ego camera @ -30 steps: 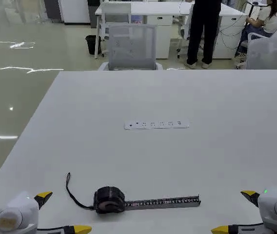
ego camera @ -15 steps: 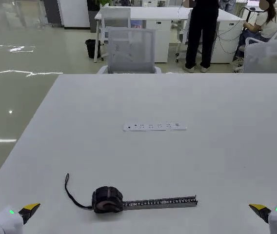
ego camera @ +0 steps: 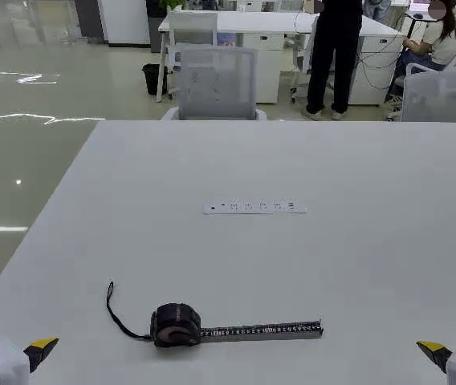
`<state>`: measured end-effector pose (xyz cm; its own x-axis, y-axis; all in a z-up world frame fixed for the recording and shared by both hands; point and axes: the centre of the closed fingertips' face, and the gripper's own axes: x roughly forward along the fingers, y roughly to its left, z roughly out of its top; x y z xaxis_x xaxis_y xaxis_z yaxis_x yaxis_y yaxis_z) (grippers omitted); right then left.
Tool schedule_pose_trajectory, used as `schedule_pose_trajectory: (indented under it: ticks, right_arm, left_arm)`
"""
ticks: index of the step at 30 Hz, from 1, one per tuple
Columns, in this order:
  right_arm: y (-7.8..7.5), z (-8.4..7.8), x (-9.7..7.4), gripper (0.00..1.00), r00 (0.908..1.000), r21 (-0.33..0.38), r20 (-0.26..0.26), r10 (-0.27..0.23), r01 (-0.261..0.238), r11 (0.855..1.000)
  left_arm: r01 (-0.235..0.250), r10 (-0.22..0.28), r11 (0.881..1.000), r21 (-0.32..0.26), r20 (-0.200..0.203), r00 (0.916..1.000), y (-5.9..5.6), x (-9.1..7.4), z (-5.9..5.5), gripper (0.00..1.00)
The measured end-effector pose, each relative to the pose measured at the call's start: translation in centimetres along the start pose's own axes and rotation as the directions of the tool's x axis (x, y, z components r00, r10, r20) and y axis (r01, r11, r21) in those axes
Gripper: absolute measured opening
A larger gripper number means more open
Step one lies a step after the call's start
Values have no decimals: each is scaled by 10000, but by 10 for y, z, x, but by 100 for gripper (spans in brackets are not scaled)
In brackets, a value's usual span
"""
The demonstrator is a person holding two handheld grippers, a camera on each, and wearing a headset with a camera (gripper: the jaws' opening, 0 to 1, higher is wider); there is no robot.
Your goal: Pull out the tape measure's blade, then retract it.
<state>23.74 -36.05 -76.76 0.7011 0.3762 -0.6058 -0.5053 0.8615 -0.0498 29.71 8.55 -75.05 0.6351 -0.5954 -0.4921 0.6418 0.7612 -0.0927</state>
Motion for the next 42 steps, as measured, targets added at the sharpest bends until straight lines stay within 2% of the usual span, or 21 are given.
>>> schedule_pose_trajectory:
  ticks: [5, 8, 11, 12, 15, 19, 27, 31, 33, 35, 38, 42]
  right_arm:
    - [2, -4, -1, 100, 9999, 148, -122, 6, -4, 9999]
    - [3, -4, -2, 100, 9999, 89, -82, 111, -111, 9999]
    - [2, -6, -1, 100, 9999, 107, -126, 78, -77, 9999]
    - [2, -6, -1, 100, 9999, 136, -129, 60, -58, 9999]
    - [2, -4, -2, 100, 10000, 161, -88, 48, -47, 9999]
    - [3, -5, -1, 100, 9999, 52, -116, 87, -86, 9999]
    - [3, 5, 2, 94, 9999, -208, 75, 129, -127, 9997]
    - [1, 10, 5, 93, 9997, -387, 154, 195, -189, 9991]
    - [0, 12, 6, 94, 9997, -410, 151, 197, -191, 9990]
    - [-1, 14, 7, 93, 9996, -433, 161, 234, -227, 9988]
    - [0, 17, 11, 93, 9991, -545, 68, 424, -419, 9976]
    - [-1, 23, 15, 95, 9983, -619, 12, 574, -573, 9964]
  left_arm:
    - [-50, 46, 9999, -127, -298, 9995, -1, 1, -6, 99]
    - [-113, 108, 9991, -410, -122, 9999, -1, 2, 0, 99]
    - [-323, 307, 9989, -351, -459, 9985, 2, 4, -4, 99]
    - [-315, 300, 9988, -374, -411, 9987, 5, 5, -4, 99]
    - [-418, 396, 9979, -504, -445, 9982, 6, 6, -3, 99]
    - [-417, 414, 9981, -455, -89, 9991, 1, 9, 6, 99]
    - [-454, 449, 9983, -375, -132, 9989, -4, 15, 11, 99]
    - [-669, 666, 9972, -324, -93, 9977, -1, 17, 17, 99]
    - [-1081, 1079, 9939, -211, -120, 9941, 3, 16, 19, 99]
    - [-1275, 1276, 9914, -298, -7, 9918, 6, 16, 22, 99]
    - [-1203, 1212, 9911, -576, 126, 9925, 4, 19, 26, 99]
    - [-1222, 1229, 9911, -526, 104, 9924, 0, 24, 28, 99]
